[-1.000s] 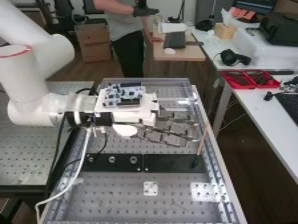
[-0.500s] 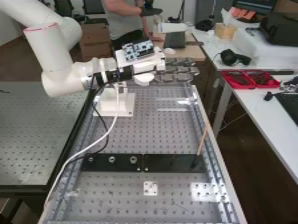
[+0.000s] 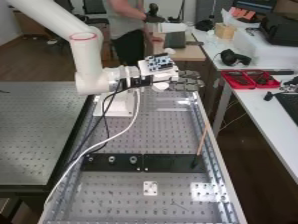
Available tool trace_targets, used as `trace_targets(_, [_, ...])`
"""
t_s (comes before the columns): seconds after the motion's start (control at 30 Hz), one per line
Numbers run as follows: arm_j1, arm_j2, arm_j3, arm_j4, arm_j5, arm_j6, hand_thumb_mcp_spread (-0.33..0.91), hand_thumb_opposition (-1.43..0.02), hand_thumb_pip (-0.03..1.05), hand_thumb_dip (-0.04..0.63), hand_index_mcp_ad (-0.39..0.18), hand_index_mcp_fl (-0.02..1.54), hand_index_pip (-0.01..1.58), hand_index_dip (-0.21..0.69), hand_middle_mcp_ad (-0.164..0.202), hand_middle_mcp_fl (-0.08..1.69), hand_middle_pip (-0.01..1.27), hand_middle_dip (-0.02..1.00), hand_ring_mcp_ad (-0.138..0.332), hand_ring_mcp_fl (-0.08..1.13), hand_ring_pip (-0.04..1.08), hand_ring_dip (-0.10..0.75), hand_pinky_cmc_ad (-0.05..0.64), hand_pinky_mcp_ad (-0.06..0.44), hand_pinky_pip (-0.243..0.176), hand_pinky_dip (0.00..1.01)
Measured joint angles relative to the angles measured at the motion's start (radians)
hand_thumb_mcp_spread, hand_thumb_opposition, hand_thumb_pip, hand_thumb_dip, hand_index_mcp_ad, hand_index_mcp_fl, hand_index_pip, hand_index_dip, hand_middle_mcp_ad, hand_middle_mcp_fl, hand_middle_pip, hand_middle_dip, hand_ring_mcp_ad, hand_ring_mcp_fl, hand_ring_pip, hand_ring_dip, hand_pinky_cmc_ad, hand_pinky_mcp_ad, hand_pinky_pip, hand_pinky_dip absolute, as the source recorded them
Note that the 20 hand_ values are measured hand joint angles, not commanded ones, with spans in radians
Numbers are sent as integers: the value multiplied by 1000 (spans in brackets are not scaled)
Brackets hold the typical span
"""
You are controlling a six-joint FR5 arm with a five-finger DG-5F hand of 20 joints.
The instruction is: Grab the pcb board and place it in the clear container
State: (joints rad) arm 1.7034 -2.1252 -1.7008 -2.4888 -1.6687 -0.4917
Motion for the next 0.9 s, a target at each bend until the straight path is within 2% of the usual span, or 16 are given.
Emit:
trace_targets(0.4, [28, -59, 56, -70, 17, -15, 695, -976, 400, 209, -208, 901, 949, 206, 19, 56, 138, 138, 180, 49, 84, -5, 290, 148, -105, 180])
trace_targets(0.5, [28, -62, 66, -93, 15, -17, 670, -960, 349, 213, -209, 878, 937, 206, 16, 56, 138, 138, 180, 49, 84, -5, 293, 148, -105, 180])
trace_targets(0.67, [17, -58, 71, -105, 18, -12, 590, -881, 344, 209, -202, 552, 902, 215, 19, 56, 138, 138, 180, 44, 84, -5, 290, 148, -105, 180])
trace_targets(0.73, [15, -56, 69, -103, 19, -13, 595, -866, 375, 208, -176, 421, 883, 199, 16, 24, 138, 138, 180, 33, 86, -5, 290, 148, -105, 180])
trace_targets(0.9, [5, -41, 55, -94, 23, -5, 562, -852, 389, 208, -169, 387, 885, 185, 16, 9, 138, 138, 185, 35, 80, -5, 290, 148, -105, 180])
